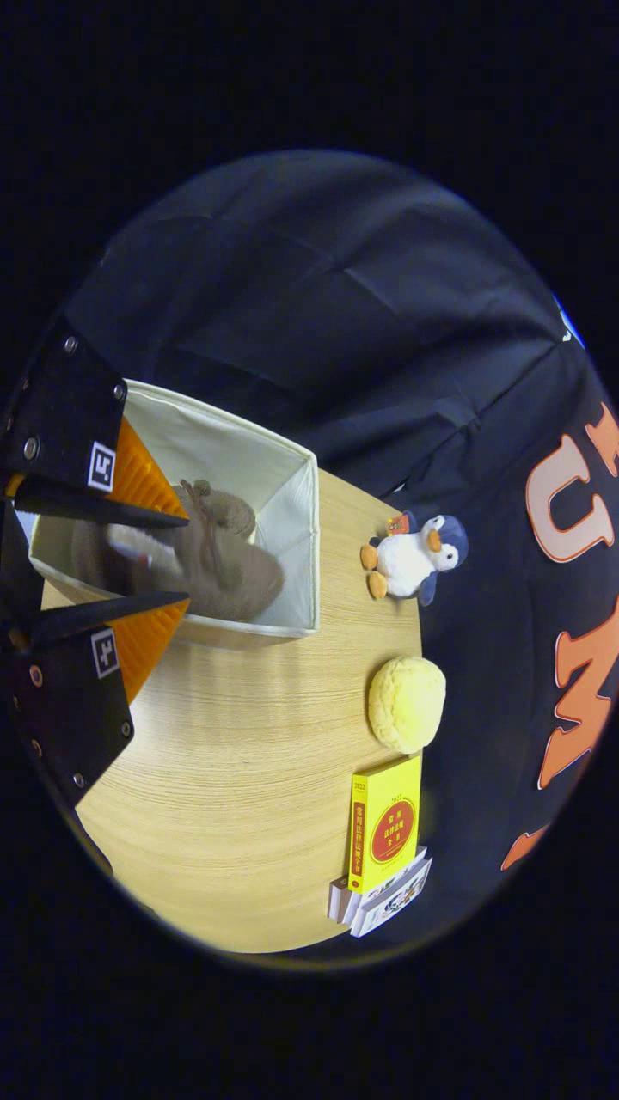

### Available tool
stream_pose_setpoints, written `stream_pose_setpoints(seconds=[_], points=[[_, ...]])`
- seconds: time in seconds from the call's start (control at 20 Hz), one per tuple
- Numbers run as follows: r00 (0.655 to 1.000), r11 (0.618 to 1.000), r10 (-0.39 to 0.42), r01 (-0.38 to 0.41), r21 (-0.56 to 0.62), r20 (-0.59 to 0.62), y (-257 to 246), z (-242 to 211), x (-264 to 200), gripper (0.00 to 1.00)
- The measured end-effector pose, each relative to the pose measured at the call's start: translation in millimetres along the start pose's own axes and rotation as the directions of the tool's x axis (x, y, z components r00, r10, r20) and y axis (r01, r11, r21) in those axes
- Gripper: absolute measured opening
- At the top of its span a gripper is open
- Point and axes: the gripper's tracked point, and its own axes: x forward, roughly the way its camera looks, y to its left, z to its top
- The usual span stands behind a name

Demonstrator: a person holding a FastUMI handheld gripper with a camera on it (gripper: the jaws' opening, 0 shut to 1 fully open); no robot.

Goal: Open the storage box then place both shoes into the box .Put the left shoe in first, then the right shoe, with the right side of both shoes facing outward in a uniform manner.

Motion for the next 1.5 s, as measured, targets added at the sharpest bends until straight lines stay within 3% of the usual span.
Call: stream_pose_setpoints(seconds=[0.25,0.4,0.6,1.05,1.3,1.5], points=[[0.991,0.999,0.040,-0.036,-0.036,0.124,-35.1,30.7,-52.2,0.68],[0.976,0.998,0.020,-0.007,-0.059,0.218,-74.0,50.0,-84.5,0.83],[0.929,0.996,-0.021,0.051,-0.072,0.369,-144.0,85.1,-143.2,0.93],[0.772,0.983,-0.109,0.179,-0.049,0.626,-236.9,136.4,-243.1,0.97],[0.665,0.969,-0.108,0.238,-0.073,0.739,-258.6,160.5,-287.0,0.98],[0.599,0.957,-0.084,0.271,-0.103,0.796,-248.1,168.9,-301.5,0.98]])
